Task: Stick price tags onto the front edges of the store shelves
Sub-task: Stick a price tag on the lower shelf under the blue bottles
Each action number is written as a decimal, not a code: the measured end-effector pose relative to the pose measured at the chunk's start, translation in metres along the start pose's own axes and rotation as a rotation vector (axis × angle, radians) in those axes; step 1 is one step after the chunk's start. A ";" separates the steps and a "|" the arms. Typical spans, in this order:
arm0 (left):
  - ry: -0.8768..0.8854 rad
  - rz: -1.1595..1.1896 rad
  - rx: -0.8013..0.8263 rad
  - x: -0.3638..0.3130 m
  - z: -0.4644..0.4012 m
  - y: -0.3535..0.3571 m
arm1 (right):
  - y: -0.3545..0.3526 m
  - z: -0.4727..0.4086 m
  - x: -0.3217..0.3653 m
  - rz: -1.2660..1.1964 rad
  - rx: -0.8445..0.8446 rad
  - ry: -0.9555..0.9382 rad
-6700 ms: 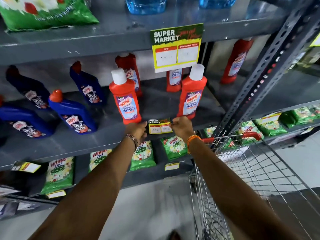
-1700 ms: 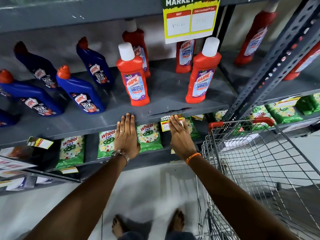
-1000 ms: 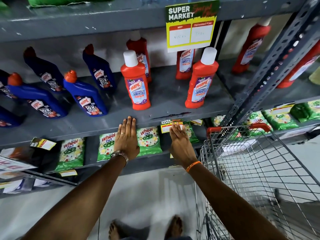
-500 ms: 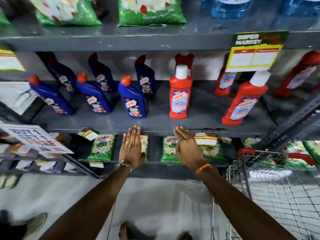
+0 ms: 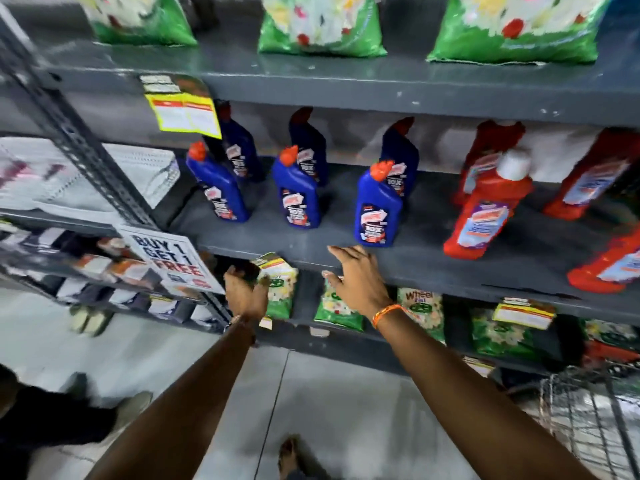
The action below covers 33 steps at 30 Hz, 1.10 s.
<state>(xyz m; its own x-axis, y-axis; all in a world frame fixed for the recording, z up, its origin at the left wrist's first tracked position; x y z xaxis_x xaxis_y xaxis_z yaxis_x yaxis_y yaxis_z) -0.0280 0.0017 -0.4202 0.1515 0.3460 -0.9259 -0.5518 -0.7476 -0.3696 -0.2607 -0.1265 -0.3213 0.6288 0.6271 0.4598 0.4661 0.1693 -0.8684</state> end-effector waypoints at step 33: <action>0.025 0.090 0.185 0.081 -0.112 0.012 | 0.087 -0.087 0.076 0.118 -0.035 0.113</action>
<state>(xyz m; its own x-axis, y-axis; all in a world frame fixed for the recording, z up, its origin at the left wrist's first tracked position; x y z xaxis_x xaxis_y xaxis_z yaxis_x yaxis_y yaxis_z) 0.0694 -0.0424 -0.5079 0.1137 0.2671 -0.9569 -0.7051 -0.6569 -0.2671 -0.1181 -0.1303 -0.3457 0.7456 0.5512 0.3746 0.4052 0.0715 -0.9115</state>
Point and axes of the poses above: each hand's wrist, its own z-axis away from the middle knuckle, its own y-axis out of the palm, x = y × z, the point moved 9 cm from there along -z, towards the middle knuckle, and after that the axes turned 2 degrees about y, right-handed, at the moved point
